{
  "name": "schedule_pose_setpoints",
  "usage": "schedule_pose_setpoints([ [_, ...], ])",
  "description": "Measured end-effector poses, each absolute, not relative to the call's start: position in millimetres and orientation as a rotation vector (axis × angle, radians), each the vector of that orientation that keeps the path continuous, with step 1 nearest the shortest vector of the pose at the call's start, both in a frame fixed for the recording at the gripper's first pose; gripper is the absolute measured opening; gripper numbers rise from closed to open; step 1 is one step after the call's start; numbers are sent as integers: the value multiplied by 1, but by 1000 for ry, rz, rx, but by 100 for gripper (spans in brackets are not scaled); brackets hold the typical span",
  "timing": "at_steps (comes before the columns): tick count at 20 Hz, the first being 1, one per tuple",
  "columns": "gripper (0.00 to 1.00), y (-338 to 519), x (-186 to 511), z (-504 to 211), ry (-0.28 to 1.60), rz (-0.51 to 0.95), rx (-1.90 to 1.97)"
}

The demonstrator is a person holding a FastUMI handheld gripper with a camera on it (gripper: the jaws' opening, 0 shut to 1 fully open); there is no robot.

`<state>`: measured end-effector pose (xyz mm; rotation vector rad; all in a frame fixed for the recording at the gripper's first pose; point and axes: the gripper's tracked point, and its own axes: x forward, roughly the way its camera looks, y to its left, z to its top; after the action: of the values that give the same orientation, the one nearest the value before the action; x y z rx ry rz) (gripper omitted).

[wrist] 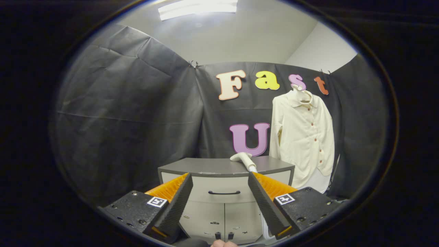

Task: Iron the clothes twice with a garment steamer, once on the left side and once on the right side.

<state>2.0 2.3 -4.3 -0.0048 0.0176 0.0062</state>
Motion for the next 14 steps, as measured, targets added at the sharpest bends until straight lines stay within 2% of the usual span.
schedule_pose_setpoints([
  [14, 99, -21, 37, -15, 70, -28, -26],
])
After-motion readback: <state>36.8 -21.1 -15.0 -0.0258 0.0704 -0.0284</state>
